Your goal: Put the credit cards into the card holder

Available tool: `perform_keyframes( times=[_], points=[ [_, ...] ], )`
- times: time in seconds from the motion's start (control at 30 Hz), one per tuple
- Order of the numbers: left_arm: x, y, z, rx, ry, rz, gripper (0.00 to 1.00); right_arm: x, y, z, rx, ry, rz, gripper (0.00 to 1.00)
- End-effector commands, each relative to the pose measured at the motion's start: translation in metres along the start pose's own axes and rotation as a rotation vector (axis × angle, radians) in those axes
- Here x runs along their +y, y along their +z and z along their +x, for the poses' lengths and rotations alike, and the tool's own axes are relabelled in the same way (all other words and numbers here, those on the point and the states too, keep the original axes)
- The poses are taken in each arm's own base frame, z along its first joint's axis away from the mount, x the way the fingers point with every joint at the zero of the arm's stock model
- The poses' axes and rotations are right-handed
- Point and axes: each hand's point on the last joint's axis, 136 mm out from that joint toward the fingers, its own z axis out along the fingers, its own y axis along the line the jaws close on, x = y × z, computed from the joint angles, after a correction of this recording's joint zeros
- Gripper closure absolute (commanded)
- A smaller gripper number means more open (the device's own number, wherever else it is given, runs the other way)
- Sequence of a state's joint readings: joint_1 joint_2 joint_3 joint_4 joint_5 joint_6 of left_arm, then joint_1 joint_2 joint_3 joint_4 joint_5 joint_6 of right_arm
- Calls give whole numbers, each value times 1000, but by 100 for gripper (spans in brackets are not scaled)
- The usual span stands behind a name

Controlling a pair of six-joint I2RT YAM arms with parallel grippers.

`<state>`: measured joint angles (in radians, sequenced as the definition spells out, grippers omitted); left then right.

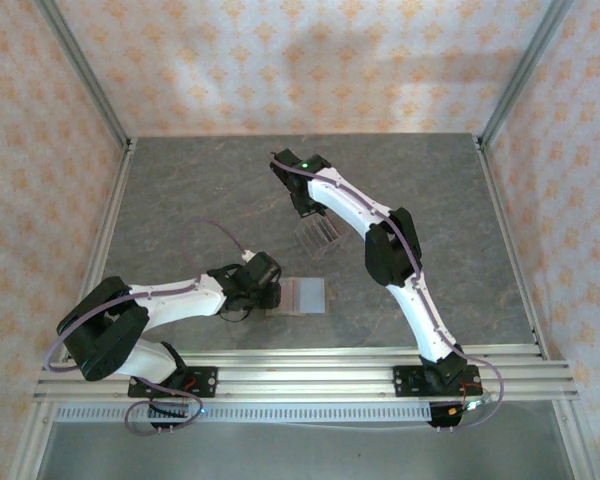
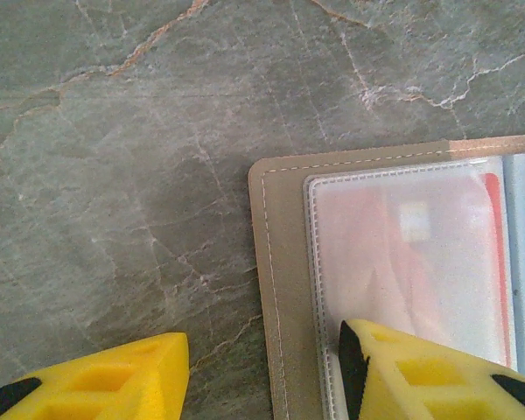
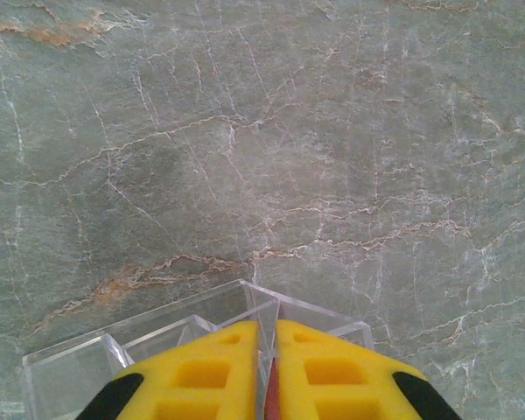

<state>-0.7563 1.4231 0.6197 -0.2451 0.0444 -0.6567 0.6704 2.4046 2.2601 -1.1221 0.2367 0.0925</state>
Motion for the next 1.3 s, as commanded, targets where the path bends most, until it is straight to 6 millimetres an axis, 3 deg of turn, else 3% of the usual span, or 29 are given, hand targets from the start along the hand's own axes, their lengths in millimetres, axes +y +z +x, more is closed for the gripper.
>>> perform_keyframes(
  times=[0.0, 0.3, 0.77, 1.27],
  points=[
    [4, 8, 6, 17, -19, -4, 51, -12, -3, -1, 4, 8, 41, 88],
    [5, 8, 7, 20, -18, -9, 51, -16, -6, -3, -3, 8, 50, 93],
    [6, 9, 8, 21, -22, -12, 51, -29, -29, -15, -41, 5, 72, 100],
    [5, 5, 8, 24, -15, -4, 51, -73, -115, -27, -185, 81, 102, 100]
  ],
)
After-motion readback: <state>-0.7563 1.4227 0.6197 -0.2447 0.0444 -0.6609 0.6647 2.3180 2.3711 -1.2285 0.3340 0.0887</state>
